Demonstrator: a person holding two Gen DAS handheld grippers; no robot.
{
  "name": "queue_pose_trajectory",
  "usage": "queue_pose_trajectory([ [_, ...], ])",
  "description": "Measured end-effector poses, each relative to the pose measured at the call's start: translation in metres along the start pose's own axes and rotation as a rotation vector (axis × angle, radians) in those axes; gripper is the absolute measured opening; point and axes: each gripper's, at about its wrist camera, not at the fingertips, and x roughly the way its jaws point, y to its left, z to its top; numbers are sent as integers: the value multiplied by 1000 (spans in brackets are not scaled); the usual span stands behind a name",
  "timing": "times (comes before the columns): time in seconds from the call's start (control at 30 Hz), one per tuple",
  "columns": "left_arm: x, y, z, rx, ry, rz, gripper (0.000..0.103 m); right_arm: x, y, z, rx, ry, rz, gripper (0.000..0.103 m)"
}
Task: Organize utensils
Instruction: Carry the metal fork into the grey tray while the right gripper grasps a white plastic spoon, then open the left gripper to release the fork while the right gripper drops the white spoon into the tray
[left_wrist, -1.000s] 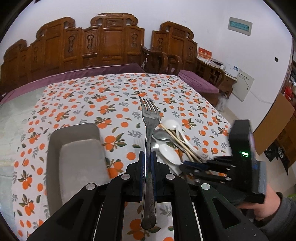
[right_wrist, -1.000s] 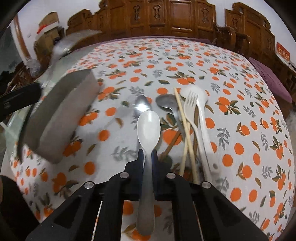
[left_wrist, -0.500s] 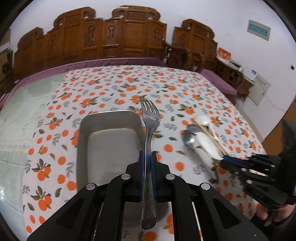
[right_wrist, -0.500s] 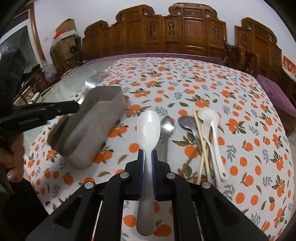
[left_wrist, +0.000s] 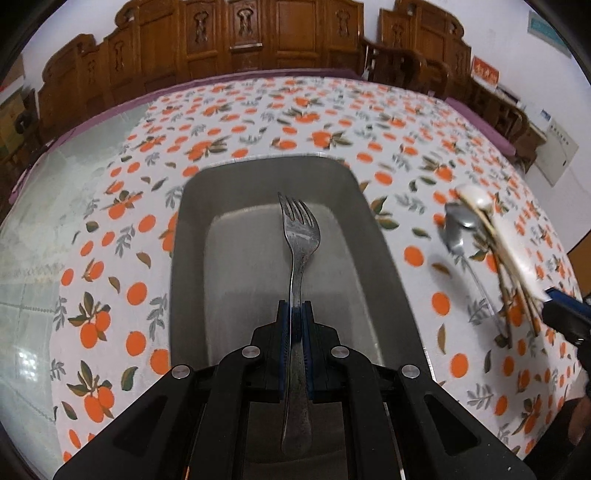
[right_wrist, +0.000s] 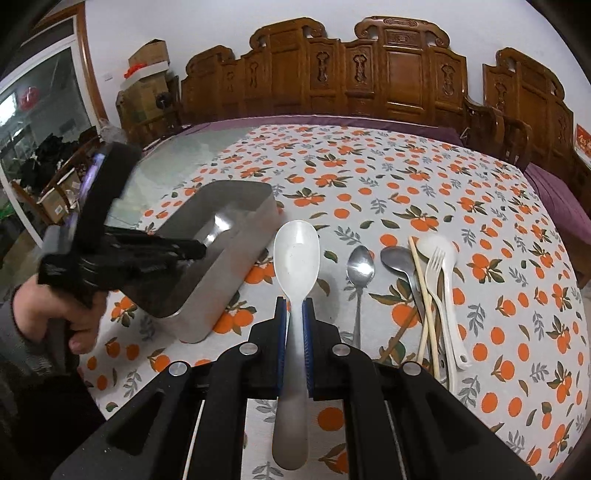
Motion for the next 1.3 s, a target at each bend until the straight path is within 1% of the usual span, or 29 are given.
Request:
queue_pose_trajectory([
  [0.27,16,1,7,-12,28,11,6,-2,11,9,-11,-17,12,10],
  [0.4,18,3,7,-23,43,0,6,0,14,15,-10,-18,2,10],
  [0.63,-8,13,15,-39,-25,-10,8,4,26,30,-25,-22,3,10],
  [0.77,-31,24,20,-49,-83,-3,18,14,39,39,-38,-20,18,10],
  [0.83,-42,32,23,-60,-111,2,19,20,46,44,-39,-17,31,10],
  [0.9,-52,42,26,-78,-134,6,23,29,55,49,-40,-13,45,10],
  [0.97,-59,50,28,-95,-149,0,25,37,62,53,-39,-7,58,10],
  [1.2,-75,73,31,-129,-188,16,25,83,84,68,-3,49,88,10],
  [1.3,-79,81,31,-139,-199,26,25,103,92,70,-1,81,80,10],
])
